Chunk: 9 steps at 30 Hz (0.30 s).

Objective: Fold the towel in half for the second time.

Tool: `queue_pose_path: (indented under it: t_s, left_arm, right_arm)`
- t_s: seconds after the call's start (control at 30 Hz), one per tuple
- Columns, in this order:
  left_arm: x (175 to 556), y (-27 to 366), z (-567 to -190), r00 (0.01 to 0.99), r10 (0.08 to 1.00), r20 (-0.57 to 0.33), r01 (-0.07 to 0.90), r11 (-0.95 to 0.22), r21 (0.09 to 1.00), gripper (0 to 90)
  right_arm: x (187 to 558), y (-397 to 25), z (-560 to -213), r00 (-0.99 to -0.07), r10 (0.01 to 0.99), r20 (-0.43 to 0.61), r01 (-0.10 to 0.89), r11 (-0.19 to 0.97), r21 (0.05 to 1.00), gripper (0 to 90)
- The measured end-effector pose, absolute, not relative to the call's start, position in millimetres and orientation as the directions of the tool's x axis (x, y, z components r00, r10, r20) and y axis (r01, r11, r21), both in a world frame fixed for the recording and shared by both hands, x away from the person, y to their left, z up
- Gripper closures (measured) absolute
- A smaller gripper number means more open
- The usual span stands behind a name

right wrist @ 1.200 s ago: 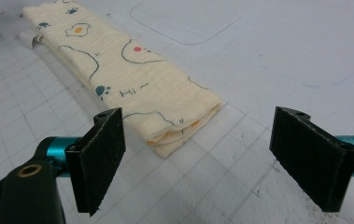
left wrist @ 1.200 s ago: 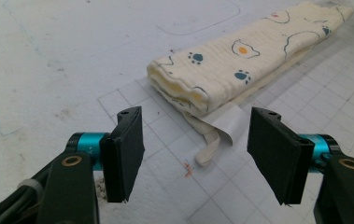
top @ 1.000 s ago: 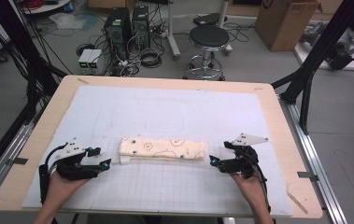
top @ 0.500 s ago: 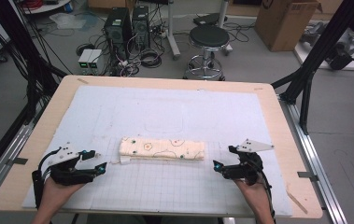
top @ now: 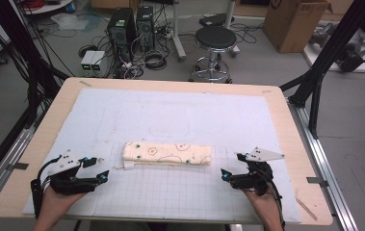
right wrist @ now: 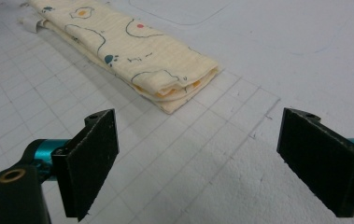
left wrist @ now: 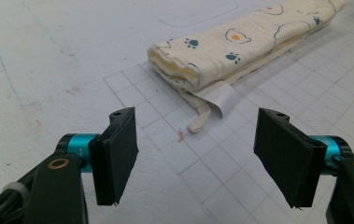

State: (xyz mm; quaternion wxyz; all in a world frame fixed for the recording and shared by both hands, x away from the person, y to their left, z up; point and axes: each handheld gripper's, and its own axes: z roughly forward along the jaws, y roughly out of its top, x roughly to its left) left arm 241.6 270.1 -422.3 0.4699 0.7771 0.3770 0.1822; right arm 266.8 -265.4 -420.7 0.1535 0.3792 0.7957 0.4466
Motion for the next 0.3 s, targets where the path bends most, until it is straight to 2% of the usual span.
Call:
queue_pose_path:
  t_s: [0.3]
  left_arm:
    - [243.2, 267.0, -424.5, 0.653, 0.754, -0.072, 0.416, -0.278, 0.866, 30.4]
  right_arm:
    - [268.4, -264.2, -422.8, -0.663, 0.741, 0.104, 0.469, 0.303, 0.830, 12.1]
